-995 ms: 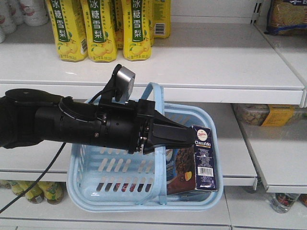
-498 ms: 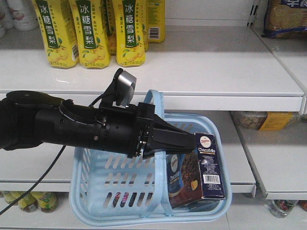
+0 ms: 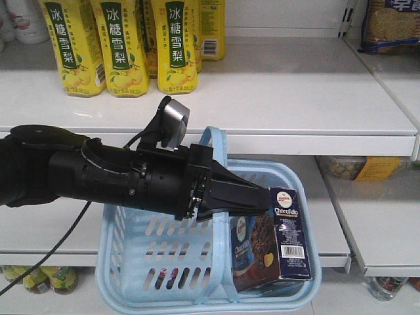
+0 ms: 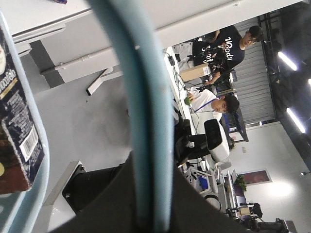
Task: Left arm holds basket, right arm returns cookies
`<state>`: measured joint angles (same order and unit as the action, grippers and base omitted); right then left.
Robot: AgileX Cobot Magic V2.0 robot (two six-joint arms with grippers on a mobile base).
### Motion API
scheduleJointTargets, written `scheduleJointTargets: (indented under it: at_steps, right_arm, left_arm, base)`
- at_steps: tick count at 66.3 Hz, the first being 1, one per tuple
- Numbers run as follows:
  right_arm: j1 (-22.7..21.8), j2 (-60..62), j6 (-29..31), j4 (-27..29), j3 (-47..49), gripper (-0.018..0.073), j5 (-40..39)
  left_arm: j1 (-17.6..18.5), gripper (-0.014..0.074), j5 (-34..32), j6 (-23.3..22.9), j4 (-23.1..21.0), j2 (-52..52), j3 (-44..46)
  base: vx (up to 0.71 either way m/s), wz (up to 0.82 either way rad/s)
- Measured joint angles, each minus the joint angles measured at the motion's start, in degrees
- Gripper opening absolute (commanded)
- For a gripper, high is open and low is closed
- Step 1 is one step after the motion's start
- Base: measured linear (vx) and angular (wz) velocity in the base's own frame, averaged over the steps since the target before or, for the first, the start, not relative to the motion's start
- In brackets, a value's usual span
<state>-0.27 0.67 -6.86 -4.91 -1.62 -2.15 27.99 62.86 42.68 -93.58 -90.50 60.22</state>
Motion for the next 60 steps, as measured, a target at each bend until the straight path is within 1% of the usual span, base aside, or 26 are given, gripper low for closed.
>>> scheduleJointTargets:
  at_steps: [60]
  right_arm:
    - [0.0,0.0,0.0,0.0,0.0,-0.001,0.0]
  left_arm:
    - [0.0,-0.0003,0.0,-0.1,0.5,0.0,0.0]
  base:
    - [0.0,0.0]
